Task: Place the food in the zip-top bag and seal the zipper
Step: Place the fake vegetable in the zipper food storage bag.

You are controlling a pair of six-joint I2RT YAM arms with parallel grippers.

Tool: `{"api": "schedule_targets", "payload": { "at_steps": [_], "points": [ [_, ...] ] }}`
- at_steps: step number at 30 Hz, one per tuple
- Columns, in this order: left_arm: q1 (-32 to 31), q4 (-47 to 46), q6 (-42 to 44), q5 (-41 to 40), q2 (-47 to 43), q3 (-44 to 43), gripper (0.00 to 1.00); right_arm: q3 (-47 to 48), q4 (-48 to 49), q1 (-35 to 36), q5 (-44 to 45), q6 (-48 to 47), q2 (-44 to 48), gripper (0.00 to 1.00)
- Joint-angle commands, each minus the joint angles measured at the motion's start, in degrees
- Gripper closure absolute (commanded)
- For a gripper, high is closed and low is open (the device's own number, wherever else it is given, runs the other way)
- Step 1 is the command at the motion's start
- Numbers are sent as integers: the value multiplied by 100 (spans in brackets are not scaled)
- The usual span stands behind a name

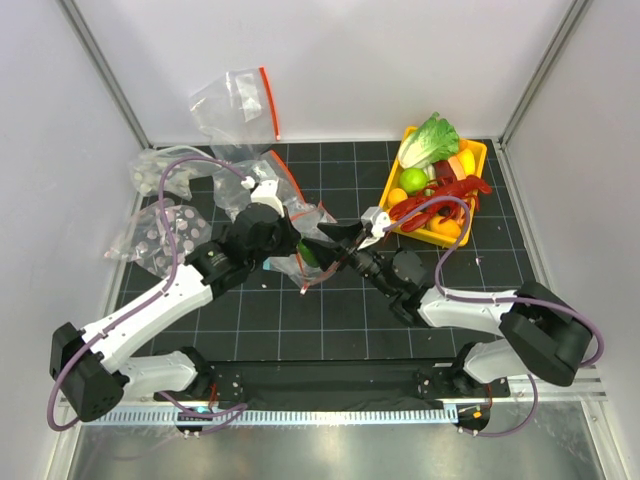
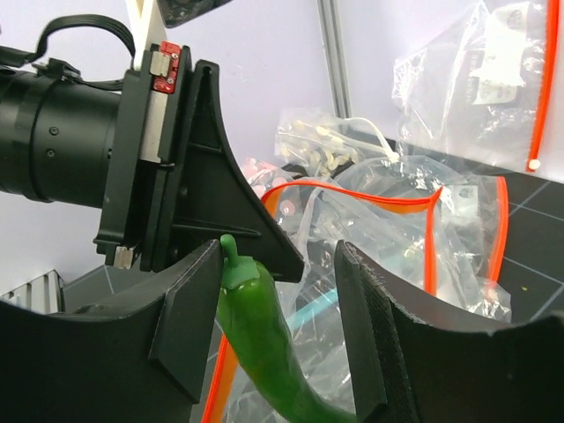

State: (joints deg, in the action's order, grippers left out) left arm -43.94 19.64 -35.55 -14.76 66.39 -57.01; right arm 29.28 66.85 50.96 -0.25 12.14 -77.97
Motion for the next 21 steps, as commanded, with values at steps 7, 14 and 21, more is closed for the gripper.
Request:
{"api": "schedule_targets", "payload": {
  "at_steps": [7,14,21],
  "points": [
    [79,66,22,-342,84,-99,100,357,-1546,37,2113,95,520,40],
    [105,137,74,-536,391,-222,100,649,-2185,142,1775,60,485,44],
    [158,172,83,-545,392,-249,100,834,-2677,195,1546,-80,441,49]
  ]
}}
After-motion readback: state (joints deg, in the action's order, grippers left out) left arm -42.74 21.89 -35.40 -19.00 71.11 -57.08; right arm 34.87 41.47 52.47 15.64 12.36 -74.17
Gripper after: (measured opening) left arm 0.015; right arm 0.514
